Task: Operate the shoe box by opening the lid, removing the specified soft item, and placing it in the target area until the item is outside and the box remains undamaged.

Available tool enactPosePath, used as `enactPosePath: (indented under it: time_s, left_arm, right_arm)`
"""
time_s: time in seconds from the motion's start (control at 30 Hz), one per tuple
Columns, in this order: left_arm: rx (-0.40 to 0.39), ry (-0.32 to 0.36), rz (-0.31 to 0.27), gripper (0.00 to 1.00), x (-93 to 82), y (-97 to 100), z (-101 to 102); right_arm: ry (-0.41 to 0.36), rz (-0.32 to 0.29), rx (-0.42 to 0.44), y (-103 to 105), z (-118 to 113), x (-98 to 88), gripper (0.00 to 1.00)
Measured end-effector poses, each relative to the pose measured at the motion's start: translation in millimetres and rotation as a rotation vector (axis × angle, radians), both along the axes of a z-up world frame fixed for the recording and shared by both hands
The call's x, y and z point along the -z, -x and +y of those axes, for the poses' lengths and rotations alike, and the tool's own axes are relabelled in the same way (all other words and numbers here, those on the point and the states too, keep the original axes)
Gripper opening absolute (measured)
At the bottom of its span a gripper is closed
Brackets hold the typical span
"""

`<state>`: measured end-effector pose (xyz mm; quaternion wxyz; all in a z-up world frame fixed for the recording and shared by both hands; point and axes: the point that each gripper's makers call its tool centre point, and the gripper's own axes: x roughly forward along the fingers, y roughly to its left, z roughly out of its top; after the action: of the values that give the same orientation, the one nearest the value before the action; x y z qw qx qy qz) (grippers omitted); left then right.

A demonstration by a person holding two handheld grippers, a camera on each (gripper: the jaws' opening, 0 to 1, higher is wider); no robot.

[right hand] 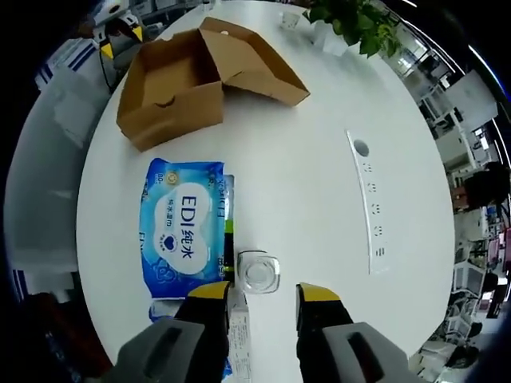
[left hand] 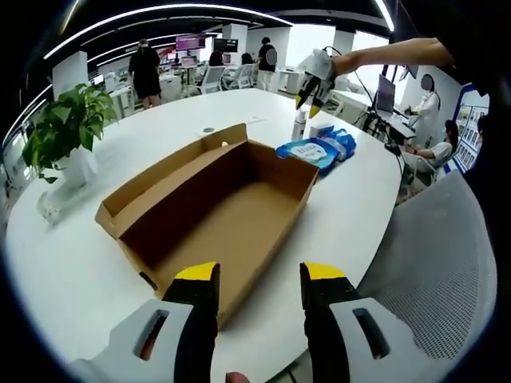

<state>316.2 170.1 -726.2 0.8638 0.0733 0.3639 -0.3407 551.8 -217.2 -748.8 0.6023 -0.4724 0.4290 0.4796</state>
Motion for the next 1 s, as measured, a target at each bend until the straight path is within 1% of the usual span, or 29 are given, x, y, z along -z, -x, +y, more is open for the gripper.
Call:
enactPosePath:
  time_s: [0.07,0.13,0.17,0.23,0.37,0.4,0.43,0.53,0.6,0.63,0.73,0.8,0.93,1.0]
  left_arm:
    - [-0.012,0.021,-0.003,0.4,-3.3,-2.3,-0.7]
    - [-0.019,0.032,-0.007,0.4,-5.9,-4.5,-0.5]
    - [-0.024,0.036,-0.011,0.4,-7.5,-5.7,0.1]
    - [-0.034,0.046,-0.015,0.4,-10.2,-7.7,1.6]
    - [-0.061,0.069,-0.025,0.4,-15.8,-12.2,7.6]
    - [-0.074,0.078,-0.027,0.4,-17.1,-14.2,10.6]
    - [-0.084,0.086,-0.028,0.4,-18.0,-15.4,12.5]
    - [-0.121,0.11,-0.029,0.4,-20.0,-19.8,20.0]
    - [-0.141,0.118,-0.032,0.4,-21.4,-21.9,24.2]
    - [-0.157,0.122,-0.032,0.4,-21.9,-23.1,27.1]
    - [-0.193,0.141,-0.032,0.4,-22.8,-25.3,32.7]
    - [-0.202,0.133,-0.032,0.4,-21.0,-25.8,35.4]
    - [-0.228,0.123,-0.024,0.4,-16.1,-28.2,41.1]
    - [-0.248,0.127,-0.017,0.4,-13.7,-29.6,43.8]
  right_arm:
    - [-0.039,-0.008,0.061,2.6,-3.6,-6.7,0.3]
    - [-0.07,-0.012,0.102,7.9,-8.5,-13.4,0.3]
    - [-0.089,-0.026,0.132,8.7,-11.6,-17.0,0.3]
    - [-0.104,-0.033,0.155,13.9,-17.6,-21.7,0.3]
    - [-0.15,-0.067,0.238,24.8,-29.1,-32.9,0.31]
    - [-0.173,-0.077,0.269,29.4,-31.5,-36.1,0.31]
    - [-0.185,-0.08,0.282,32.3,-33.3,-37.4,0.31]
    - [-0.234,-0.123,0.36,44.1,-38.4,-46.1,0.31]
    - [-0.269,-0.135,0.396,52.3,-35.6,-50.3,0.31]
    - [-0.296,-0.153,0.426,57.6,-33.8,-54.1,0.31]
    - [-0.371,-0.183,0.477,71.9,-21.9,-62.0,0.32]
    - [-0.42,-0.203,0.51,81.7,-12.5,-66.3,0.32]
    - [-0.447,-0.222,0.523,102.2,4.0,-68.5,0.32]
    - [-0.459,-0.236,0.542,108.7,8.9,-68.2,0.34]
